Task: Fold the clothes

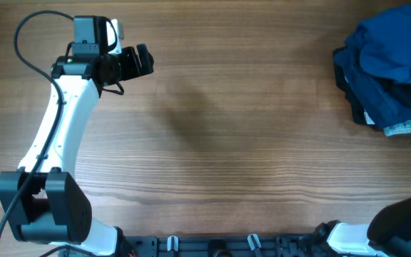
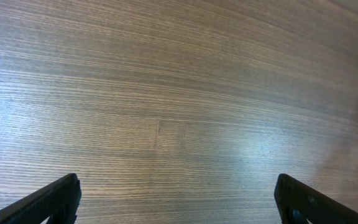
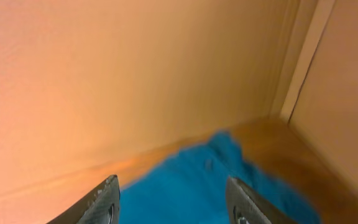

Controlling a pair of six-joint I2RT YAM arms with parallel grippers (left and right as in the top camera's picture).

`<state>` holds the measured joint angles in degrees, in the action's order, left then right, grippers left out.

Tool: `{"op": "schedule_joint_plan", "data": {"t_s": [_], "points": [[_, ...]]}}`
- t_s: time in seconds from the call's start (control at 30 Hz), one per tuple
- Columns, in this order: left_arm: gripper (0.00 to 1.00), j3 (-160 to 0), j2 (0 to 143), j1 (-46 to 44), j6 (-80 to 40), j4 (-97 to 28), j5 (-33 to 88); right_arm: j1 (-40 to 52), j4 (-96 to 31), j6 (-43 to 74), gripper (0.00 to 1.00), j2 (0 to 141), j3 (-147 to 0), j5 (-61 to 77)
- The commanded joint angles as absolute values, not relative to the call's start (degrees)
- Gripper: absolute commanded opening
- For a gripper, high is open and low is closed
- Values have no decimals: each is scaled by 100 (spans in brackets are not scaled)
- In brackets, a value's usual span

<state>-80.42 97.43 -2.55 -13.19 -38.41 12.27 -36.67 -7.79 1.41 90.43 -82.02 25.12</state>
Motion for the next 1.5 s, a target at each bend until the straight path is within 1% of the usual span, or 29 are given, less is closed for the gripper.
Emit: {"op": "schedule_joint_plan", "data": {"t_s": [0.0,0.07,0.2,0.33,0.43,0.53,0.67,0.83,0.87,1.2,1.33,1.47], "points": [[100,-8053,9780,-344,-1245,-3824,1321,-3277,-191,-150,55,9467,-8250,902],[100,-8053,9780,-353,-1245,-3837,1321,-3223,58,-152,58,9690,-8250,683],[100,-8053,9780,-364,-1245,-3841,1321,-3242,375,-148,64,10449,-8256,683],[100,-8053,9780,-364,-1245,-3841,1321,-3242,449,-82,69,11336,-8261,727],[100,-8053,9782,-364,-1245,-3841,1321,-3242,276,178,72,11957,-8261,779],[100,-8053,9782,-364,-1245,-3841,1321,-3247,23,469,80,12429,-8261,891],[100,-8053,9784,-364,-1245,-3837,1321,-3260,-95,460,89,12436,-8261,947],[100,-8053,9784,-364,-1245,-3837,1321,-3395,-244,460,94,11708,-8261,1210],[100,-8053,9784,-364,-1245,-3833,1321,-3417,-255,460,100,11448,-8261,1326],[100,-8053,9784,-364,-1243,-3660,1321,-3437,-1013,451,99,8471,-8261,1494],[100,-8053,9769,-364,-1245,-3691,1326,-3437,-1824,469,100,7415,-8261,1570],[100,-8053,9583,-429,-1238,-3686,1319,-3437,-2611,464,100,6565,-8261,2097]]}}
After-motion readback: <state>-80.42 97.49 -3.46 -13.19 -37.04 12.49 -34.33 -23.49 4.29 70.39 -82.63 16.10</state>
